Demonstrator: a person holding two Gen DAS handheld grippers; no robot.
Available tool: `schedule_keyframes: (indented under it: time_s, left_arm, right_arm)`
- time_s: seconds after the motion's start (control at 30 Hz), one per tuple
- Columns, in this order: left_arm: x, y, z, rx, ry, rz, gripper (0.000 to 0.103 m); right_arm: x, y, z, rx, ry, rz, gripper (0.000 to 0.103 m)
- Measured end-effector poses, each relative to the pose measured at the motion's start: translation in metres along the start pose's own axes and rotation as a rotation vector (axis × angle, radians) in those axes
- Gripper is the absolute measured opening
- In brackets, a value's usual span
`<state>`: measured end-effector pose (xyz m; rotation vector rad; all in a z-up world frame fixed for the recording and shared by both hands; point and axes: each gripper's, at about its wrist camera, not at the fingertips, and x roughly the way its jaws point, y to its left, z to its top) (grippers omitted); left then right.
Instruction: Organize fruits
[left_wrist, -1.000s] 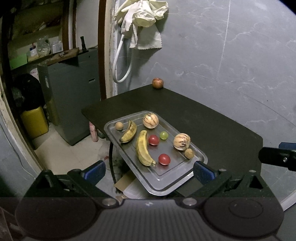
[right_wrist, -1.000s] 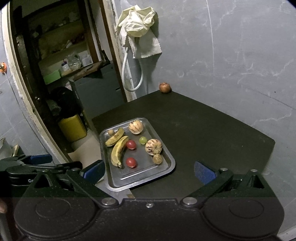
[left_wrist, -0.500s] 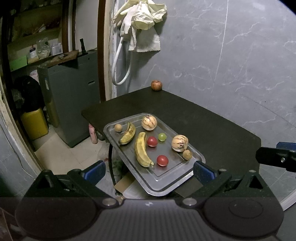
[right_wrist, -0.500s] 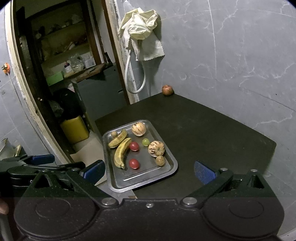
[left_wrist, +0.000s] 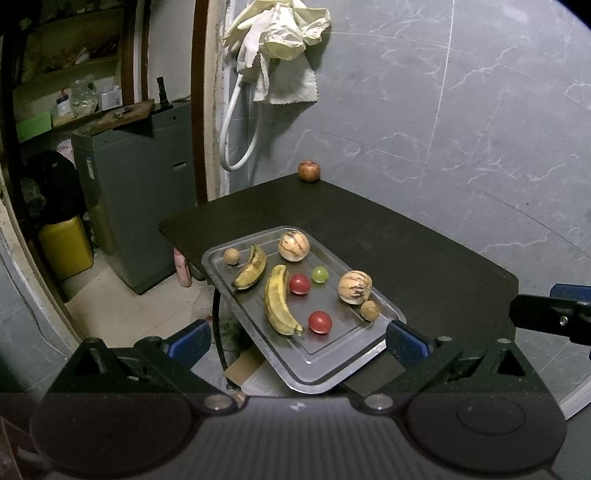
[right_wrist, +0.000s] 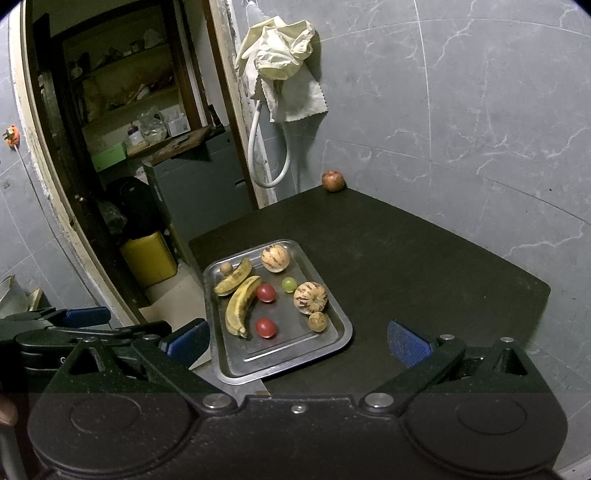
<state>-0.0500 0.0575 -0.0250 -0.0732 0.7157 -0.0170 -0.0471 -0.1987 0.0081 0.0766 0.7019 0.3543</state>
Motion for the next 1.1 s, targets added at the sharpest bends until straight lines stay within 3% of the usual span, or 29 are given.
schedule_keyframes:
  time_s: [0.73,0.93,1.1]
  left_arm:
    - [0.0038,0.0006,0.0020,-0.004,0.002,-0.009,0.102]
    - [0.0039,0.0071,0.0028,-0.029,-0.033,-0.055,0.102]
    - [0.0073,0.0083,0.0025,-0.004,-0.030,-0.016,0.102]
  right_arm:
    - [0.0008,0.0011,0.0006,-0.002,0.002,-0.001,0.102]
    - [0.0013,0.0013,0.0010,-0.003,0.003,-0.002,0.102]
    - [0.0017,0.0014,0.0012,-0.002,0.003,-0.003,0.102]
